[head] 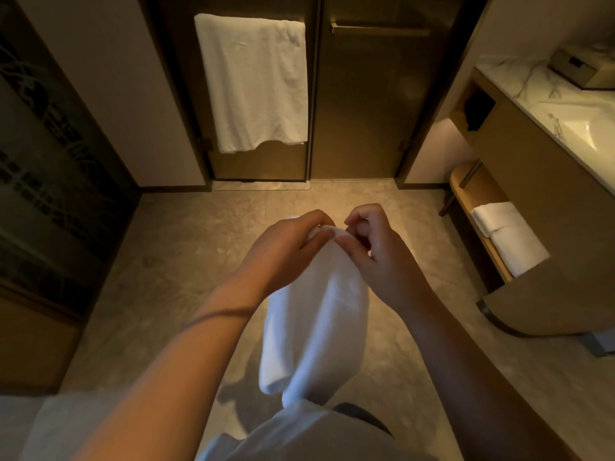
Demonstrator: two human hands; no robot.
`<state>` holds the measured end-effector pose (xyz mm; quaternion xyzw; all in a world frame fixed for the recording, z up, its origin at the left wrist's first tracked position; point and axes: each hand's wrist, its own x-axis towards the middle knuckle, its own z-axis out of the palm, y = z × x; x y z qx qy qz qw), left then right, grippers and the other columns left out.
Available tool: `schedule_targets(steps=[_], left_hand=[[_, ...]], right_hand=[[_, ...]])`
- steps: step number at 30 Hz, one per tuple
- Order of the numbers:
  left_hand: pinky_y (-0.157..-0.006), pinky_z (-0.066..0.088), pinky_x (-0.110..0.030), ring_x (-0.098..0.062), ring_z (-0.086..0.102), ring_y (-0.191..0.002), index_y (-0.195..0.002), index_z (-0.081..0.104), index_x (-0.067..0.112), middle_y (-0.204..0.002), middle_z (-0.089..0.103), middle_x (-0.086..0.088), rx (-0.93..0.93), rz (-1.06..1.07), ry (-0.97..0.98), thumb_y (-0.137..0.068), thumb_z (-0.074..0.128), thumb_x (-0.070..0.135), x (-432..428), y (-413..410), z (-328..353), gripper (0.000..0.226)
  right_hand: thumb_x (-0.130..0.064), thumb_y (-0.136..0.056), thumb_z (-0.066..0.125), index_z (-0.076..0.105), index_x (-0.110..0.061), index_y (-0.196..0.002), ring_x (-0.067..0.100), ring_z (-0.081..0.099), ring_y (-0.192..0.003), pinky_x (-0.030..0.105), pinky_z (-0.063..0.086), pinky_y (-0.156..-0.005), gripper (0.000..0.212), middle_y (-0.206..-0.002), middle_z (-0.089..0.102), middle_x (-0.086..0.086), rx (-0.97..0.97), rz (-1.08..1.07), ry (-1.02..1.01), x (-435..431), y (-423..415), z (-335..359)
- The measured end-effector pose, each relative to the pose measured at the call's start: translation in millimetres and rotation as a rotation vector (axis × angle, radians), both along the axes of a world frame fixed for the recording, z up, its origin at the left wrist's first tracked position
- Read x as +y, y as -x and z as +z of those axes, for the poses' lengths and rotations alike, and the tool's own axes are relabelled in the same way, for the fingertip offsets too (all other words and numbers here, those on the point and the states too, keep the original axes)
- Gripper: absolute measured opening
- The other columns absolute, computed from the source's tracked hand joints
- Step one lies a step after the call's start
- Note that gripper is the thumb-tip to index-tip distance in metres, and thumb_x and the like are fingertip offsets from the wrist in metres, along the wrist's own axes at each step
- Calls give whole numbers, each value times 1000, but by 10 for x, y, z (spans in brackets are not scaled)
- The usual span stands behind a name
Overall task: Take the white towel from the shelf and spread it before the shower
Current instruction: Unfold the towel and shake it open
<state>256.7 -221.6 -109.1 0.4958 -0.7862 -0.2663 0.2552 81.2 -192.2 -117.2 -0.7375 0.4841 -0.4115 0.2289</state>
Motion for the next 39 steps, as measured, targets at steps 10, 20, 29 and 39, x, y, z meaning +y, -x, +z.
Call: schedule_targets(steps=[10,20,29,39], left_hand=[[-70,50,-37,-11,57,-78,-100,56,34,-86,63,5,99,144,49,-96,42,37,59,-147,22,14],[-57,38,-25,2,52,-75,-101,56,33,-83,59,14,179,373,79,-97,43,39,-76,-460,124,15],[-67,46,-26,-5,58,-73,-144,26,43,-83,62,10,-79,-4,-37,-93,52,34,31,-265,-44,57],[-59,41,-18,3,55,-73,-100,55,45,-75,63,10,41,-92,-224,-91,49,43,35,-254,-261,11]], right_hand=[[-51,-75,71,60,-25,-78,15,62,-74,32,52,-69,28,-78,65,-3,-98,-19,-333,70,260,-320],[-45,-82,58,62,-18,-79,10,59,-60,27,43,-57,28,-72,63,0,-64,-128,-463,61,484,-527],[-30,-94,56,63,-18,-99,1,46,-76,22,34,-65,15,-87,56,-11,323,-2,-33,-110,-25,-226],[-40,-90,56,64,-26,-85,1,51,-69,18,36,-56,17,-76,54,-13,403,56,-34,-93,-75,-129]])
